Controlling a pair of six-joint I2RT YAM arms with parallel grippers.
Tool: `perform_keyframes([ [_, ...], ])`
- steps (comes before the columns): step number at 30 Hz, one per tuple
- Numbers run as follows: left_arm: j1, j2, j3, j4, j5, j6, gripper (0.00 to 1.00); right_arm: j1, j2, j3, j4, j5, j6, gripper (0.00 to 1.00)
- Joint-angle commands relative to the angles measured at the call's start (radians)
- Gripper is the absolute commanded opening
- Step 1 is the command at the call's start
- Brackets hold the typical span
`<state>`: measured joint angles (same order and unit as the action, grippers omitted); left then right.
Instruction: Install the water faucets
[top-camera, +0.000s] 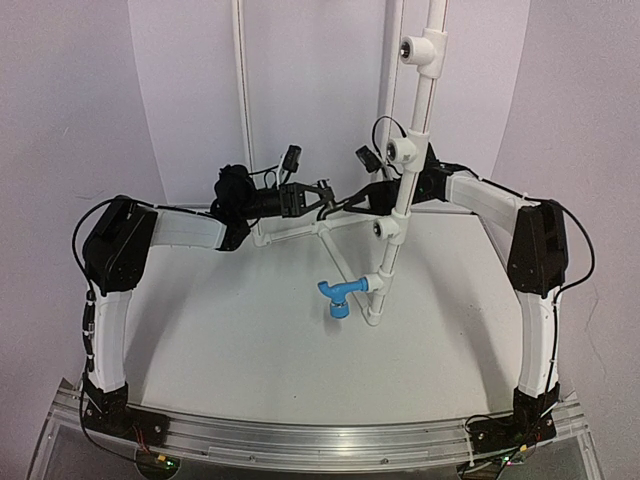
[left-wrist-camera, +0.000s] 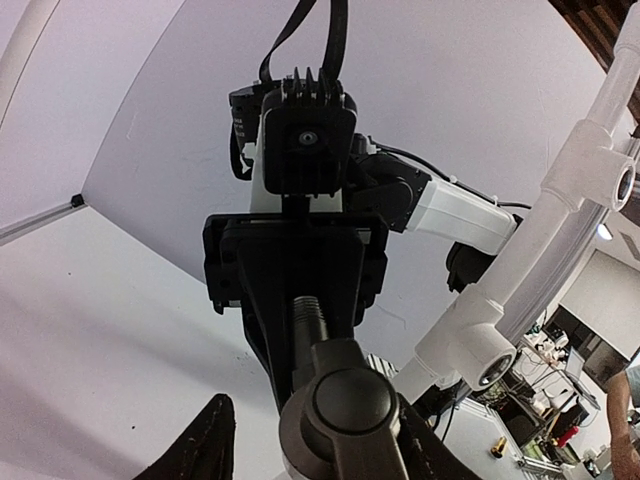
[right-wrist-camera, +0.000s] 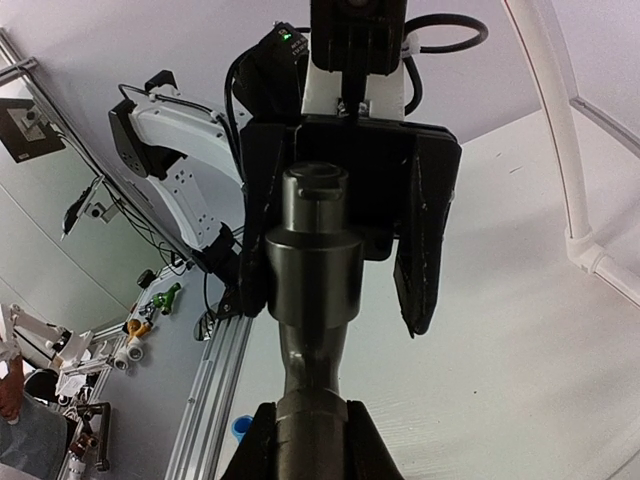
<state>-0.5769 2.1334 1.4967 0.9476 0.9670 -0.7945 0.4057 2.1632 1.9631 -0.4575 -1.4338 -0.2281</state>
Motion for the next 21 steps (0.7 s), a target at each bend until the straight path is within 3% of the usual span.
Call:
perform_keyframes([
  [1,-0.015,0.017,0.009,0.091,-0.039,-0.032,0.48,0.013,-0.029,0.05,0.041,-0.037,0.009,0.0],
  [13,-0.024,0.002,-0.038,0.145,-0.091,-0.049,0.54,0.013,0.021,0.143,0.045,-0.01,0.047,0.0],
  [21,-0.028,0.014,-0.036,0.175,-0.114,-0.059,0.69,0.015,0.025,0.146,0.047,0.002,0.06,0.0],
])
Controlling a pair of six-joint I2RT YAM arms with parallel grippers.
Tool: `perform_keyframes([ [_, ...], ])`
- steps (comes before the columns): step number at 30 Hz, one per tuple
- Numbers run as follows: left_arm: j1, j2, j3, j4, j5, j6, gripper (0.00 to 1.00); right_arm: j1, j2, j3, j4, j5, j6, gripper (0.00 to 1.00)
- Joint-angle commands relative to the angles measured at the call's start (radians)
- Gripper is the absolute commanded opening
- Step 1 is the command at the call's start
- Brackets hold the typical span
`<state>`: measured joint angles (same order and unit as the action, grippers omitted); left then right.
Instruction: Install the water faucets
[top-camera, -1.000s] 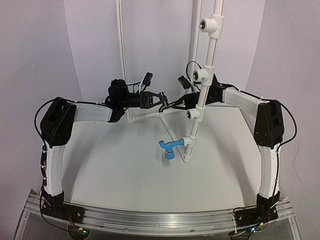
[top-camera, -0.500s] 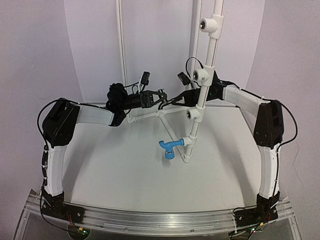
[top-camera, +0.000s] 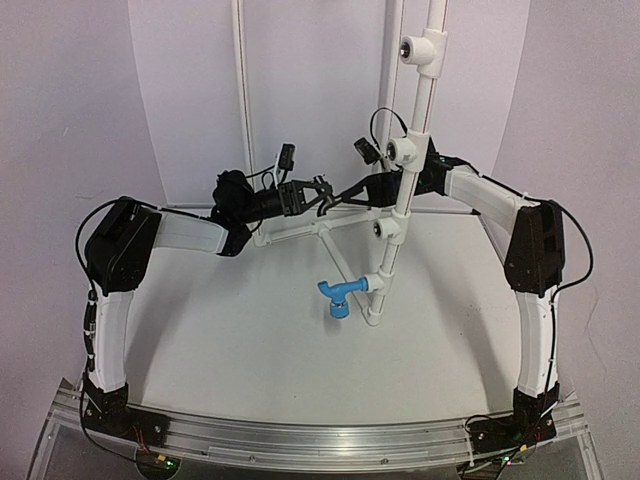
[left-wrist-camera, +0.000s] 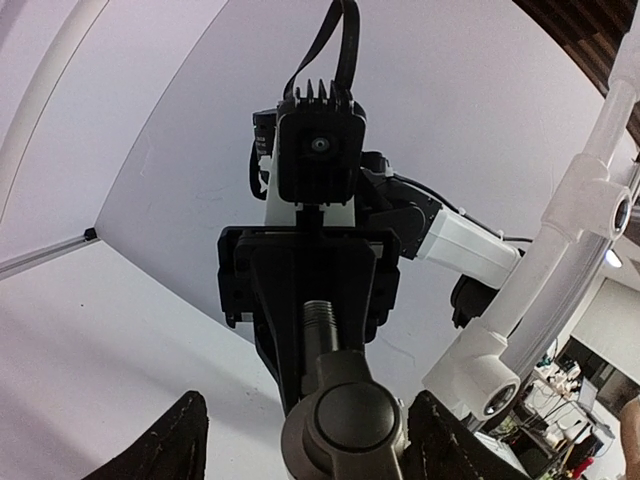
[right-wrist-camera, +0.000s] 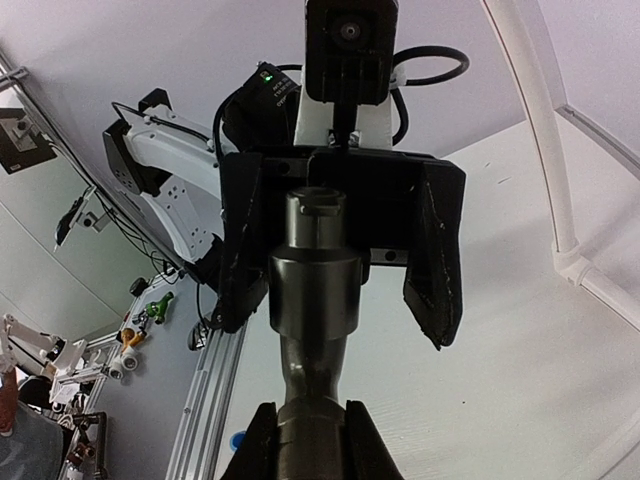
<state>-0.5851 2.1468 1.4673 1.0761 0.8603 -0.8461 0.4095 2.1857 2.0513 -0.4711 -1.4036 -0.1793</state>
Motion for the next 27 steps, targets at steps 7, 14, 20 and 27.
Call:
perform_keyframes([
  [7,-0.019,-0.047,-0.104,0.095,-0.101,0.001,0.72,0.011,0.034,0.118,0.063,-0.019,0.037,0.0],
  [14,-0.02,-0.056,-0.152,0.158,-0.185,-0.008,0.76,0.011,0.052,0.158,0.067,-0.017,0.052,0.0],
  [20,-0.021,-0.045,-0.125,0.173,-0.195,-0.005,0.75,0.012,0.044,0.142,0.068,-0.027,0.052,0.0],
  [27,-0.021,-0.051,-0.086,0.155,-0.193,0.008,0.73,0.012,0.022,0.095,0.069,-0.032,0.042,0.0],
])
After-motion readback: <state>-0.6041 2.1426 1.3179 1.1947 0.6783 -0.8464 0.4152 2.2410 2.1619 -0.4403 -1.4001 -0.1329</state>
